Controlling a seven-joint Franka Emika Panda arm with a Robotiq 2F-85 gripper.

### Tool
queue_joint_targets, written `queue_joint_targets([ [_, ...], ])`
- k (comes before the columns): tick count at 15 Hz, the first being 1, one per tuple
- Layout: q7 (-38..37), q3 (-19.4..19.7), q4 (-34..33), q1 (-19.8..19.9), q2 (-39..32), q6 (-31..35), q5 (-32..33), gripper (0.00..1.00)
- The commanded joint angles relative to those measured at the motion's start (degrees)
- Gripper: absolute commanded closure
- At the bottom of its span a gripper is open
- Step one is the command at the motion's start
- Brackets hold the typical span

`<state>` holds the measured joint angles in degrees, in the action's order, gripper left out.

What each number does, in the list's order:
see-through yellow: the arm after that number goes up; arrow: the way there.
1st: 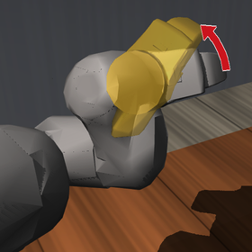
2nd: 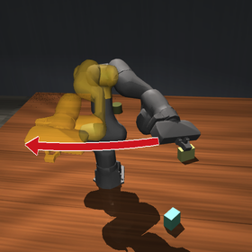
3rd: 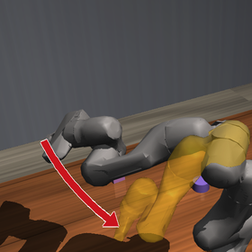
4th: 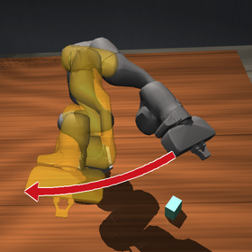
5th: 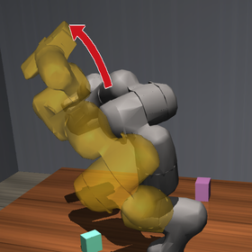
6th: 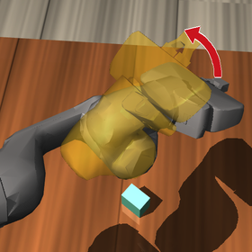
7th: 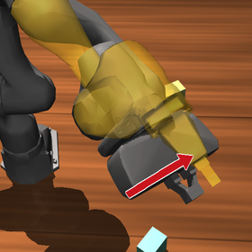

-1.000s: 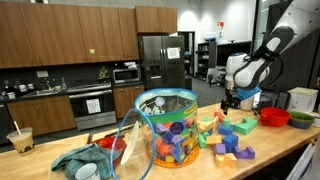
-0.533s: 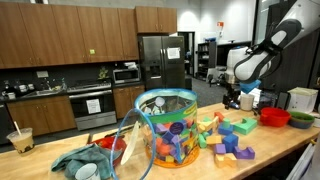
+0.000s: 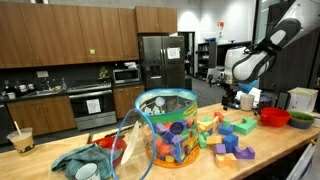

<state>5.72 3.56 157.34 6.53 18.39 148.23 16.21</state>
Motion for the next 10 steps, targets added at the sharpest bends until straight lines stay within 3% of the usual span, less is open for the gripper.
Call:
queue_joint_targets([
  [1, 0.1, -0.2, 0.0, 0.1, 0.1, -0.2, -0.2, 0.0],
  [7, 0.5, -0.1, -0.1, -0.2, 0.1, -0.6, -0.7, 0.0],
  [10, 3.8, 0.6, -2.4, -1.8, 0.1, -4.0, -2.9, 0.0],
])
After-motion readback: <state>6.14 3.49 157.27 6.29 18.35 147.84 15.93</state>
